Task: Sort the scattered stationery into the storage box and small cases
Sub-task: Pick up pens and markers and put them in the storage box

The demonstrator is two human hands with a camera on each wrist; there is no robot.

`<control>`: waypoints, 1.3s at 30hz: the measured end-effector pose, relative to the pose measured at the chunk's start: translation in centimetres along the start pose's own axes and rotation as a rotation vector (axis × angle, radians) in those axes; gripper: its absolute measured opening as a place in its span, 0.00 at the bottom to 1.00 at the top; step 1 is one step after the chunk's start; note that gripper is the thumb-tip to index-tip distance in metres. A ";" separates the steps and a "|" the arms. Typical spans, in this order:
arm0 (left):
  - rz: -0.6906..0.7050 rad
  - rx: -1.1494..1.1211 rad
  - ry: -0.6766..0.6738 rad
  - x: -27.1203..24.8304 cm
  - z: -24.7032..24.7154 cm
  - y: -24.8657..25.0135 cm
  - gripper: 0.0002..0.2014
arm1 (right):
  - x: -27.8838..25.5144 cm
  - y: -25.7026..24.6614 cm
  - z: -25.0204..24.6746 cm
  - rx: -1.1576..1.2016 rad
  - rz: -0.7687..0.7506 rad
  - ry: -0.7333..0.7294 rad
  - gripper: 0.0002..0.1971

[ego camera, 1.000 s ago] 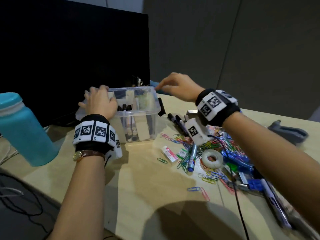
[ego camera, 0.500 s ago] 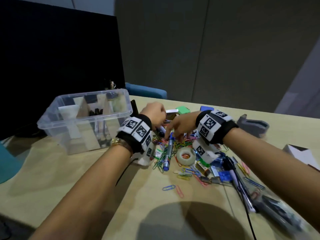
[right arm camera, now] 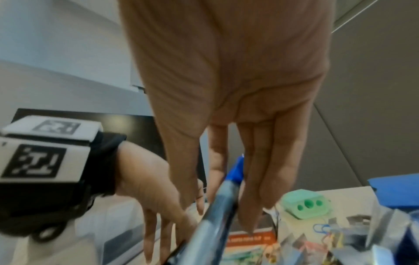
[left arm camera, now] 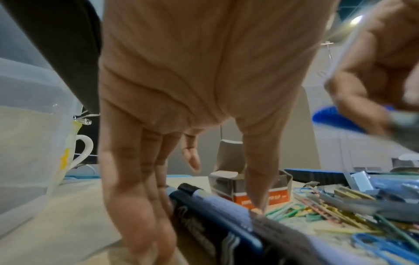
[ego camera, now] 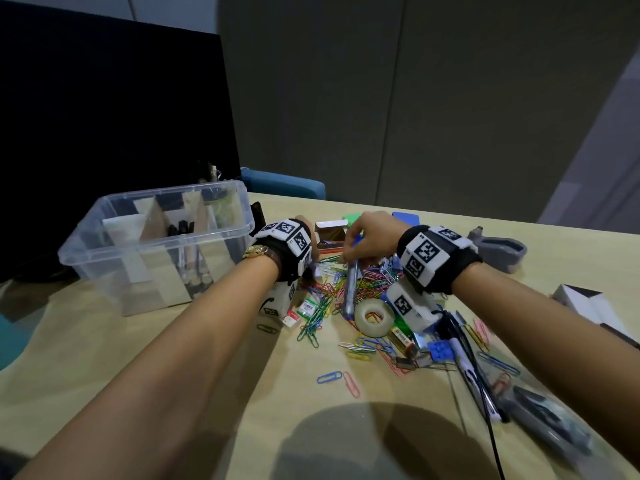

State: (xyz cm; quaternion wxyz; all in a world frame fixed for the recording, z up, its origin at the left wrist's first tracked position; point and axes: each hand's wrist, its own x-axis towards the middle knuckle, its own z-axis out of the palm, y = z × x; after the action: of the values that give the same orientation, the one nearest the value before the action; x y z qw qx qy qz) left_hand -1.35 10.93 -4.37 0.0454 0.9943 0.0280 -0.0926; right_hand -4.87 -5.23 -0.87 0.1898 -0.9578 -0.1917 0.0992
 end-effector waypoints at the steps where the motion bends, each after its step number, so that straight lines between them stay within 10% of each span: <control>1: -0.025 0.038 -0.009 -0.3 0.1 0.0 0.33 | -0.1 0.1 -0.5 0.042 0.011 0.074 0.12; 6: 0.003 0.078 -0.012 0.0 0.0 -0.5 0.24 | -0.7 1.7 -3.2 0.097 -0.015 0.435 0.13; 14: -0.001 0.234 0.016 2.3 0.5 -1.5 0.26 | -1.9 4.9 -6.6 0.254 0.073 0.511 0.27; 23: -0.004 0.290 0.044 1.3 0.0 -0.8 0.20 | -4.3 6.3 -4.6 -0.088 0.410 -0.166 0.03; 30: -0.018 0.229 0.131 -0.8 -0.4 0.0 0.21 | -6.8 6.1 -2.0 -0.178 0.576 -0.418 0.16; 39: -0.084 -0.092 0.140 -1.7 -0.4 2.3 0.16 | -8.2 7.7 -0.6 -0.330 0.570 -0.348 0.32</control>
State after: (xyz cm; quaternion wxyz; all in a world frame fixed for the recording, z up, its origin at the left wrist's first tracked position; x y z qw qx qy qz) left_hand -2.84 8.65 -3.43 0.0852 0.9931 0.0768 -0.0233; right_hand -9.56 -15.36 -2.45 -0.0376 -0.9592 0.0398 0.2773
